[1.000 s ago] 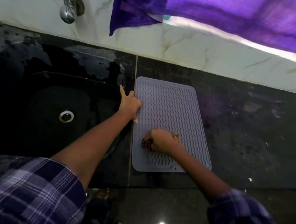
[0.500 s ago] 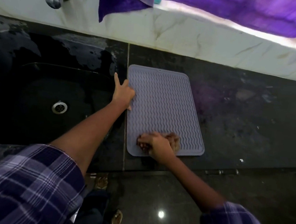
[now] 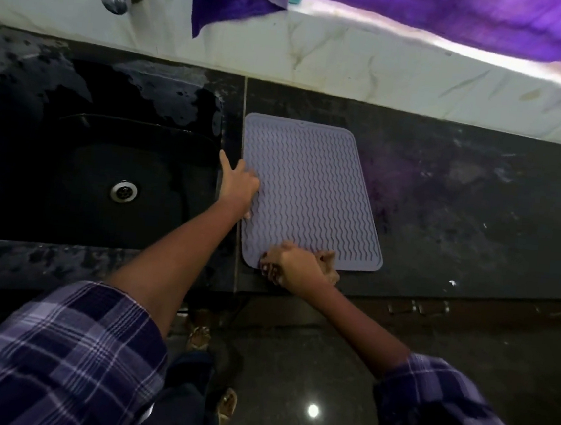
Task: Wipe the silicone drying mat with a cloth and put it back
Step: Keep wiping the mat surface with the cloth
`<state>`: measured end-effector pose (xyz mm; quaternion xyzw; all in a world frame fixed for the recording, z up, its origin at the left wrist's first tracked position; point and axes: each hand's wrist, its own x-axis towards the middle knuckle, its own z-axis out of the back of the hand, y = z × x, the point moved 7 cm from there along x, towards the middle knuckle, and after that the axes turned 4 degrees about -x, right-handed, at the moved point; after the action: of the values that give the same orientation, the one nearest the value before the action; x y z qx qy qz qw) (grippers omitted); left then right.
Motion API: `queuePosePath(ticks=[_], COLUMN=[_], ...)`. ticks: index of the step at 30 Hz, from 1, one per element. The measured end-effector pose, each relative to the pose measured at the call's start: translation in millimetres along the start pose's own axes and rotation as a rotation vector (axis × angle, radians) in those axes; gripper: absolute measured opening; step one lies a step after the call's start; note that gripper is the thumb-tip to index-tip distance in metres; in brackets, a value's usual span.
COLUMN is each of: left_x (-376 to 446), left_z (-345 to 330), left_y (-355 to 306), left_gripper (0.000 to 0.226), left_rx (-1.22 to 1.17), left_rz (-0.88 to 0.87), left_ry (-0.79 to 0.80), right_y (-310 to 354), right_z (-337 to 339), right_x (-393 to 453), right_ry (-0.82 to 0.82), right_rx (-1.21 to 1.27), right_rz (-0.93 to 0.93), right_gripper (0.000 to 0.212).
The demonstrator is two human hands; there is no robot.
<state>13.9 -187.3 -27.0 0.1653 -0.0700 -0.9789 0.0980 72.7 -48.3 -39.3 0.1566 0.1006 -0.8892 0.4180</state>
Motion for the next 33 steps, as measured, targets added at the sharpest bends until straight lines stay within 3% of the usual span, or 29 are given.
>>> queuePosePath(ticks=[4, 9, 14, 21, 28, 33], left_x=[-9.2, -15.2, -18.4, -21.1, -4.8, 24.7], left_z=[0.7, -8.4, -9.7, -12.5, -9.1, 11.1], left_y=[-14.2, -14.5, -16.1, -15.7, -11.7, 18.1], left_gripper=[0.044, 0.064, 0.060, 0.063, 0.077, 0.063], left_rx=[-0.029, 0.020, 0.048, 0.055, 0.021, -0.225], left_rz=[0.042, 0.054, 0.061, 0.038, -0.003, -0.013], left_ry=[0.026, 0.057, 0.024, 0.023, 0.077, 0.116], right_y=[9.5, 5.7, -19.8, -39.6, -54.4, -50.5], right_z=[24.5, -8.3, 16.5, -5.5, 39.3, 21.4], right_x=[27.6, -2.3, -1.8, -12.1, 17.9, 14.6], right_ry=[-0.076, -0.030, 0.033, 0.098, 0.165, 0.424], right_rx=[-0.049, -0.117, -0.210, -0.073, 0.015, 0.028], right_rz=[0.033, 0.168, 0.066, 0.005, -0.080, -0.028], right_gripper=[0.032, 0.041, 0.027, 0.033, 0.035, 0.033])
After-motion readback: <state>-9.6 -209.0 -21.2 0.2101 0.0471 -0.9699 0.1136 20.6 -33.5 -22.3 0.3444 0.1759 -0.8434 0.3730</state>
